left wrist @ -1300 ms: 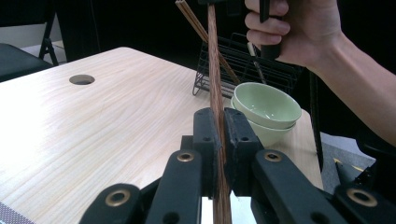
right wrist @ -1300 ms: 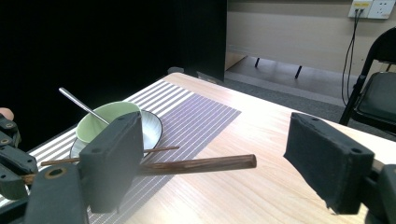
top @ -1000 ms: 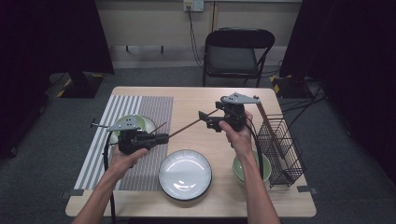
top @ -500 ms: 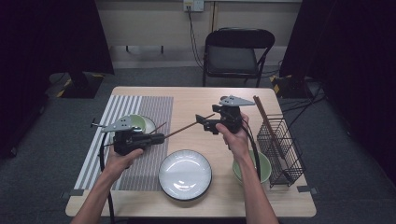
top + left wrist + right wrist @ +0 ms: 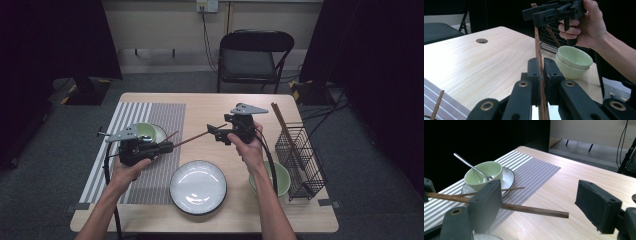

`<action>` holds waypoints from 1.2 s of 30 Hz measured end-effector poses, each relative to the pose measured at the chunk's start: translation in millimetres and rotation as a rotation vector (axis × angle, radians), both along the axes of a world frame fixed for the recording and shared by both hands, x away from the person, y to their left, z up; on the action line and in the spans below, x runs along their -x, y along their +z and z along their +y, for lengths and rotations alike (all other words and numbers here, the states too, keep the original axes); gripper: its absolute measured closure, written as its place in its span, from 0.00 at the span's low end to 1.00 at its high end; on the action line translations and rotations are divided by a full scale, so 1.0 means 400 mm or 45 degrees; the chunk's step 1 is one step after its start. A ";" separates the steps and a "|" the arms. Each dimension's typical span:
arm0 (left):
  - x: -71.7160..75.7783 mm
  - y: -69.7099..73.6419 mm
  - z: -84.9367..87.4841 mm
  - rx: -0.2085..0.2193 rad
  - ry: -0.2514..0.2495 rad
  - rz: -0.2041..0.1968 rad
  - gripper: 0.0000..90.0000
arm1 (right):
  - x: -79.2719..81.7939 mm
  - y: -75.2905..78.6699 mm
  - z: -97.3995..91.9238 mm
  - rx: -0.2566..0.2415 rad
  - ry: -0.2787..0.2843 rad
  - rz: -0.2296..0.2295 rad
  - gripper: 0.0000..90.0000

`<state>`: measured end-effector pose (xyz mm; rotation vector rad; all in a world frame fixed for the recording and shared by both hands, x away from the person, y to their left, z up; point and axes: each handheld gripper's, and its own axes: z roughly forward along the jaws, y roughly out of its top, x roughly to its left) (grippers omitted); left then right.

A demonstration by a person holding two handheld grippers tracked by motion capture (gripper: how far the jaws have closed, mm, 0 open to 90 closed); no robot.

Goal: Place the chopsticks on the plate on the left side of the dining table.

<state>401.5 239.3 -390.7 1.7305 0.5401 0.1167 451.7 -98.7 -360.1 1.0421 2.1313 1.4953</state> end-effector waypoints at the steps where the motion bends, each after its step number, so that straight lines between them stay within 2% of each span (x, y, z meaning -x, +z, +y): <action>1: 0.000 0.000 0.001 0.002 0.001 0.000 0.94 | 0.000 0.000 0.000 -0.010 0.000 -0.001 0.22; 4: 0.000 0.000 0.001 -0.001 0.007 0.003 0.94 | 0.001 0.002 0.000 -0.012 0.009 -0.004 0.21; 10: 0.000 -0.002 0.029 -0.023 0.043 0.007 0.94 | 0.007 0.003 -0.006 -0.025 0.015 -0.001 0.21; 14: -0.001 -0.003 0.048 -0.040 0.066 -0.002 0.94 | 0.013 -0.002 0.003 0.007 0.019 0.003 0.20; 18: 0.001 -0.010 0.079 -0.050 0.100 0.000 0.94 | 0.011 -0.019 0.014 0.027 0.031 0.026 0.20; 20: 0.003 -0.017 0.091 -0.052 0.115 0.007 0.94 | 0.010 -0.027 0.019 0.059 0.053 0.054 0.18; 24: 0.007 -0.032 0.113 -0.068 0.140 0.013 0.94 | 0.005 -0.047 0.031 0.068 0.088 0.084 0.19; 27: 0.011 -0.046 0.128 -0.075 0.163 0.034 0.94 | 0.001 -0.063 0.041 0.099 0.085 0.091 0.19; 30: 0.014 -0.057 0.145 -0.101 0.170 0.042 0.94 | -0.004 -0.081 0.051 0.082 0.101 0.106 0.19; 33: 0.018 -0.070 0.163 -0.116 0.184 0.053 0.94 | -0.011 -0.103 0.059 0.115 0.101 0.117 0.19; 36: 0.021 -0.083 0.181 -0.105 0.210 0.073 0.94 | -0.015 -0.124 0.066 0.140 0.087 0.133 0.19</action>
